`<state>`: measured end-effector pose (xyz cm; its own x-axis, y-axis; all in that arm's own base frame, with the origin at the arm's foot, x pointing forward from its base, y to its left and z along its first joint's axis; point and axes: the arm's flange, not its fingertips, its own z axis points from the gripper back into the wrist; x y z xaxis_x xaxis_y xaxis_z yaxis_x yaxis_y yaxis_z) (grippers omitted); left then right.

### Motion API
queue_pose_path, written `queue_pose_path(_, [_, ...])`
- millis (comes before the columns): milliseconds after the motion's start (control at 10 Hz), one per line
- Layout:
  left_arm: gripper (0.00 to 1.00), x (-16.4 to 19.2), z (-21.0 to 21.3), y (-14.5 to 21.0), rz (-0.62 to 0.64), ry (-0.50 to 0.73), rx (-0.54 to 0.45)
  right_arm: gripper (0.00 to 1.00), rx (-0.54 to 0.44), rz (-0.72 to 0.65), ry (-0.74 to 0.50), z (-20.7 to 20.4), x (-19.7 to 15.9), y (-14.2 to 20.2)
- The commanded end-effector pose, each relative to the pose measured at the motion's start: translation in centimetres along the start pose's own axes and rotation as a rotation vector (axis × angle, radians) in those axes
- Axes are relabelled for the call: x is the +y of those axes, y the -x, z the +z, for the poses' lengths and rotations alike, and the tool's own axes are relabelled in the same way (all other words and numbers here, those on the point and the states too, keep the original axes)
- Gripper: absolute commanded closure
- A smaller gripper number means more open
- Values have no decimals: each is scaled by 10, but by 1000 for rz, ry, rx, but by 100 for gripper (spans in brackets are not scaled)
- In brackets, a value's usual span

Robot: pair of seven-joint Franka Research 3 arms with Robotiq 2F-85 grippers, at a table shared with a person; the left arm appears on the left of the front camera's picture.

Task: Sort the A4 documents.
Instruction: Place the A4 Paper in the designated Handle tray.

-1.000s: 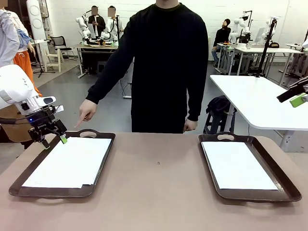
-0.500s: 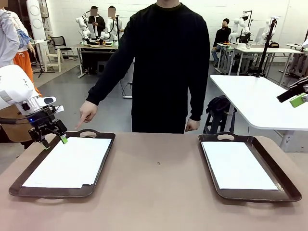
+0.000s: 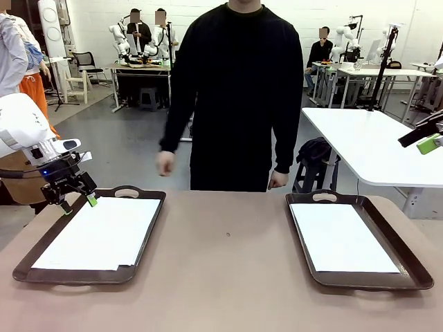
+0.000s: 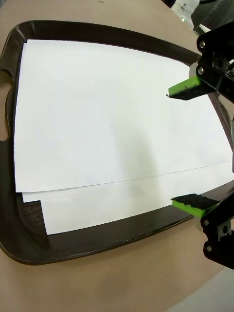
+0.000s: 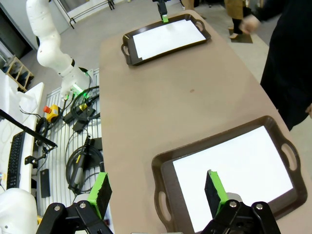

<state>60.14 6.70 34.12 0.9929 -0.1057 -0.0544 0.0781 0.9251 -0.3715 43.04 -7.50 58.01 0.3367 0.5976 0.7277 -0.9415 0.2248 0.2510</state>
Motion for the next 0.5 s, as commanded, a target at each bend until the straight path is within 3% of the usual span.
queue_pose_path(0, [0,1,1,1,-11,2,5,0,-2,3,-1,-1,1,-1])
queue_pose_path(400, [0,1,1,1,-11,2,5,0,-2,3,-1,-1,1,-1])
